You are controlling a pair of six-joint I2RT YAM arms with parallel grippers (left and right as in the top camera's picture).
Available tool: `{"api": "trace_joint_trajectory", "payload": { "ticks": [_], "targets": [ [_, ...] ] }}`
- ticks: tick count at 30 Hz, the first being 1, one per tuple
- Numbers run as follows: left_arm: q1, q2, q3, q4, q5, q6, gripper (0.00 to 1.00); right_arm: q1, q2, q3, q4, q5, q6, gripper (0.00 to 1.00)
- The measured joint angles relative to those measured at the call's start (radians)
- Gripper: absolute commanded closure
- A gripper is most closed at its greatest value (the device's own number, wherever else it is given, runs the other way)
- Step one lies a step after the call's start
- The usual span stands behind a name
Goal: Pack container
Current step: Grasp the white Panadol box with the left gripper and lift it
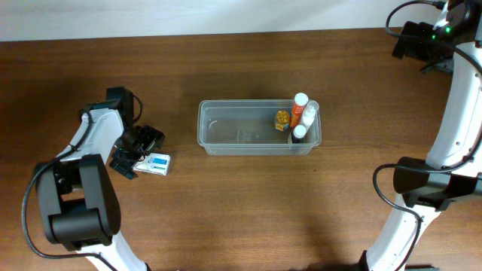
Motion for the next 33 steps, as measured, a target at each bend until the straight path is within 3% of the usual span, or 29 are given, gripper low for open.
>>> {"api": "trace_joint_trajectory", "payload": {
  "ticks": [11, 21, 25, 33],
  "targets": [
    [0.000, 0.000, -0.024, 0.056, -0.034, 0.042, 0.11, 0.000, 0.000, 0.000, 0.000, 0.000, 0.000, 0.02],
    [0.000, -0.008, -0.089, 0.142, -0.046, 0.085, 0.36, 0.000, 0.000, 0.000, 0.000, 0.000, 0.000, 0.02],
    [0.000, -0.013, -0.092, 0.209, -0.057, 0.146, 0.50, 0.000, 0.000, 0.000, 0.000, 0.000, 0.000, 0.02],
    [0.000, -0.013, -0.096, 0.353, -0.056, 0.342, 0.51, 0.000, 0.000, 0.000, 0.000, 0.000, 0.000, 0.02]
  ]
}}
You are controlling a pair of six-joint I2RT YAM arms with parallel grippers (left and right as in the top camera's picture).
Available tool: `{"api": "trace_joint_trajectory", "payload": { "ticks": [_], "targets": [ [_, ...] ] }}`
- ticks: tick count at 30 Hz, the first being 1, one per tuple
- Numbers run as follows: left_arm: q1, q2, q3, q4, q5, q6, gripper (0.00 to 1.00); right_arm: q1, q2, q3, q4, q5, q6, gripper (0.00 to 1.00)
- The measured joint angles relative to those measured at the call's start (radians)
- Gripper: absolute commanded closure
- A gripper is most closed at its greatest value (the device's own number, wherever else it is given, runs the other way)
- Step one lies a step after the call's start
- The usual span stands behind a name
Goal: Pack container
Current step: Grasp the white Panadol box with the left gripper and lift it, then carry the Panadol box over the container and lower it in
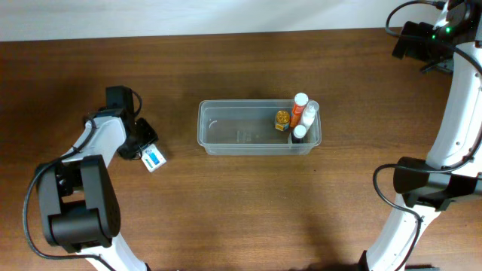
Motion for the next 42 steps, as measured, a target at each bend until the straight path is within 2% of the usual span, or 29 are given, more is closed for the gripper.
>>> {"api": "trace_joint_trajectory", "payload": {
  "ticks": [10, 20, 30, 38, 39, 40, 41, 42],
  "targets": [
    [0.000, 0.000, 0.016, 0.004, 0.035, 0.171, 0.59, 0.000, 0.000, 0.000, 0.000, 0.000, 0.001, 0.01],
    [-0.052, 0.000, 0.282, -0.113, 0.158, 0.360, 0.59, 0.000, 0.000, 0.000, 0.000, 0.000, 0.000, 0.02],
    [-0.258, 0.000, 0.534, -0.188, 0.166, 0.644, 0.59, 0.000, 0.000, 0.000, 0.000, 0.000, 0.001, 0.02],
    [-0.499, 0.000, 0.575, -0.211, 0.100, 0.978, 0.58, 0.000, 0.000, 0.000, 0.000, 0.000, 0.000, 0.02],
    [-0.527, 0.000, 0.575, -0.217, 0.099, 1.018, 0.57, 0.000, 0.000, 0.000, 0.000, 0.000, 0.000, 0.02],
    [-0.556, 0.000, 0.575, -0.223, 0.096, 1.060, 0.48, 0.000, 0.000, 0.000, 0.000, 0.000, 0.001, 0.02],
    [-0.582, 0.000, 0.575, -0.228, 0.095, 1.102, 0.43, 0.000, 0.000, 0.000, 0.000, 0.000, 0.000, 0.02],
    [-0.607, 0.000, 0.575, -0.231, 0.093, 1.136, 0.43, 0.000, 0.000, 0.000, 0.000, 0.000, 0.001, 0.02]
  ]
}}
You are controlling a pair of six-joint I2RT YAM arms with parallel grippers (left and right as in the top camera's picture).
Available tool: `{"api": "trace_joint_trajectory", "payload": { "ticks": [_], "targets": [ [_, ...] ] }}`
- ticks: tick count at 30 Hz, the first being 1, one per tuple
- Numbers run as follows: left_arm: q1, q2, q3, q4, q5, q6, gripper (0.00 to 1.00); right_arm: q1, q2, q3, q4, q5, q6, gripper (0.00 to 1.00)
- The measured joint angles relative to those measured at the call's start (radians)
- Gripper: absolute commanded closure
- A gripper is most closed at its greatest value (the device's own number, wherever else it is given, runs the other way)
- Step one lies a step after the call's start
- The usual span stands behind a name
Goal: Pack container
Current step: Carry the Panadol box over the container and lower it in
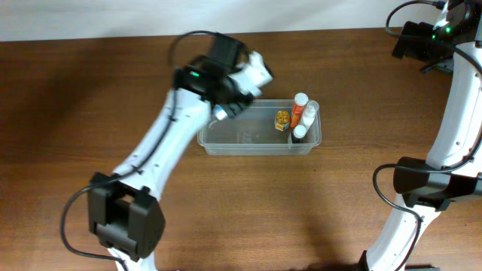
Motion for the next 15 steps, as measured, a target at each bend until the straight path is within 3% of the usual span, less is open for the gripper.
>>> {"api": "trace_joint_trajectory", "payload": {
  "ticks": [7, 15],
  "targets": [
    [-0.095, 0.000, -0.008, -0.013, -0.019, 0.198, 0.45, 0.000, 0.000, 0.000, 0.000, 0.000, 0.000, 0.02],
    [-0.097, 0.052, -0.035, -0.029, -0.048, 0.259, 0.46, 0.000, 0.000, 0.000, 0.000, 0.000, 0.000, 0.02]
  ]
}}
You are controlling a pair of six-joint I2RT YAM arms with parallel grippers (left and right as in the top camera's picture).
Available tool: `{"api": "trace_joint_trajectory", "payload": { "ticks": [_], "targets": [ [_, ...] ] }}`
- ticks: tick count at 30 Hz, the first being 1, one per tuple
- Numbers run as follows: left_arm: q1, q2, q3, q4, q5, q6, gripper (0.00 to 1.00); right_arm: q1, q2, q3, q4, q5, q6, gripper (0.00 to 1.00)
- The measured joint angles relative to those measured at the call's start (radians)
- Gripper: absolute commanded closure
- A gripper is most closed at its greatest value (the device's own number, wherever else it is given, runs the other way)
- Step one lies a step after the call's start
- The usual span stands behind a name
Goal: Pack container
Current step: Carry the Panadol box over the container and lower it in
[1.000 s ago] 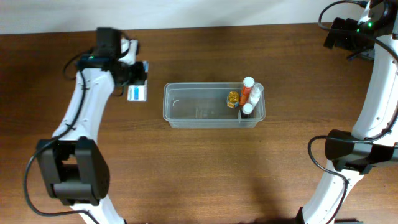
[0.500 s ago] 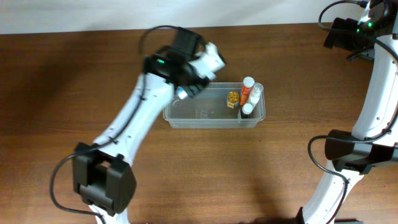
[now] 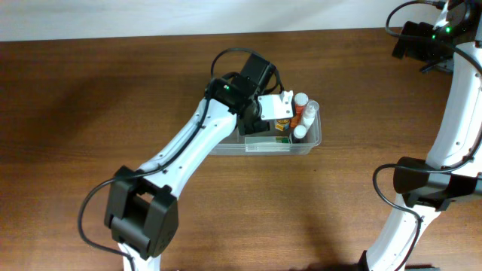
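The clear plastic container [image 3: 314, 140] stands mid-table. At its right end are an orange bottle with a white cap [image 3: 300, 102], a white bottle [image 3: 309, 114], a dark-capped bottle [image 3: 300, 132] and a small yellow item [image 3: 282, 126]. My left arm reaches over the container from the lower left. Its gripper [image 3: 273, 113] hangs over the container's middle, with the fingers hidden under the wrist. A pale flat box [image 3: 262, 142] shows inside along the front wall; I cannot tell whether the fingers touch it. My right gripper [image 3: 410, 41] is raised at the far right corner, away from everything.
The right arm's base and links [image 3: 425, 184] stand along the right edge. The left arm's base [image 3: 139, 226] is at the lower left, and its links cross the container's left half.
My left gripper has gone from above the container's back left corner to over its middle. The white-and-blue box no longer shows under the gripper, and a pale box now lies inside by the front wall.
My left gripper first stood at the white-and-blue box lying on the table far left of the container. Then it had the box tilted up there. Later it held the box by the container's back left corner. Now it is over the container's middle. The right arm stayed still.
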Motion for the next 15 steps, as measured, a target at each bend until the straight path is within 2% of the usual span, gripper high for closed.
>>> {"api": "trace_joint_trajectory", "payload": {
  "ticks": [15],
  "targets": [
    [0.000, 0.027, -0.006, 0.018, -0.081, 0.014, 0.45, 0.000, 0.000, 0.000, 0.000, 0.000, 0.000, 0.02]
  ]
}}
